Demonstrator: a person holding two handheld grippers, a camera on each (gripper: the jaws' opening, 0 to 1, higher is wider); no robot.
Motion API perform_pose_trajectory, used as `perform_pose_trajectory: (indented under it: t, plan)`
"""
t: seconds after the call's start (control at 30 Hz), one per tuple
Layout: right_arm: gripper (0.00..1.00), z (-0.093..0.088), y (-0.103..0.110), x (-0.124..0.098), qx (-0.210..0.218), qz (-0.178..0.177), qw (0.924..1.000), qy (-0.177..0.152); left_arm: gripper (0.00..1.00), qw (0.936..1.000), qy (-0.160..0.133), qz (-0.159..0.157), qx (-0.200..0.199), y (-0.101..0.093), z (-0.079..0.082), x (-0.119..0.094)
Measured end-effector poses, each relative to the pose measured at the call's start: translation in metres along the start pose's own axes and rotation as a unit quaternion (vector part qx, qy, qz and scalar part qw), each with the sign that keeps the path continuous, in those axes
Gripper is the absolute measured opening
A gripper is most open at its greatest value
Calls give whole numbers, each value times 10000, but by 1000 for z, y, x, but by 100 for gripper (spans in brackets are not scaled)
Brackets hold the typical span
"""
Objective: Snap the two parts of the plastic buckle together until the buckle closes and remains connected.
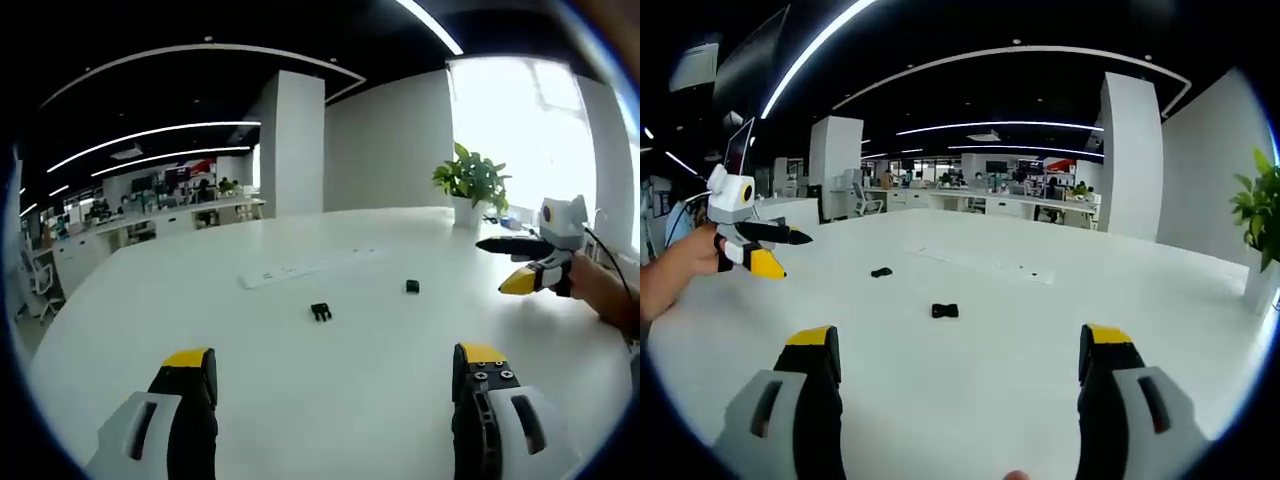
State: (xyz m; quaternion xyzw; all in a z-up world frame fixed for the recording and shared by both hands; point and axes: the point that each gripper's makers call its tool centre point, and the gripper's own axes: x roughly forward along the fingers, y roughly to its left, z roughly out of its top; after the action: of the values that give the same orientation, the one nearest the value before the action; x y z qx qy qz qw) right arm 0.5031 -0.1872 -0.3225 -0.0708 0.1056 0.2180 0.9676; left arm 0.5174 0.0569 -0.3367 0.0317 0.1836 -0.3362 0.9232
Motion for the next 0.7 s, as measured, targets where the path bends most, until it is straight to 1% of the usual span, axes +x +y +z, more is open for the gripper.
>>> perform_pose_trajectory:
  t: [0.13,0.27,0.7]
  plan:
    - [100,-1,1,0,-6,15,10000,16,99,9999,35,-154,-8,-5,0,0]
    - [100,-1,2,-1,-20,15,10000,28,99,10000,38,-60,2,-3,-2,-2]
    - [100,-2,6,-2,-74,60,9999,40,99,9999,51,-137,15,-3,-2,-3]
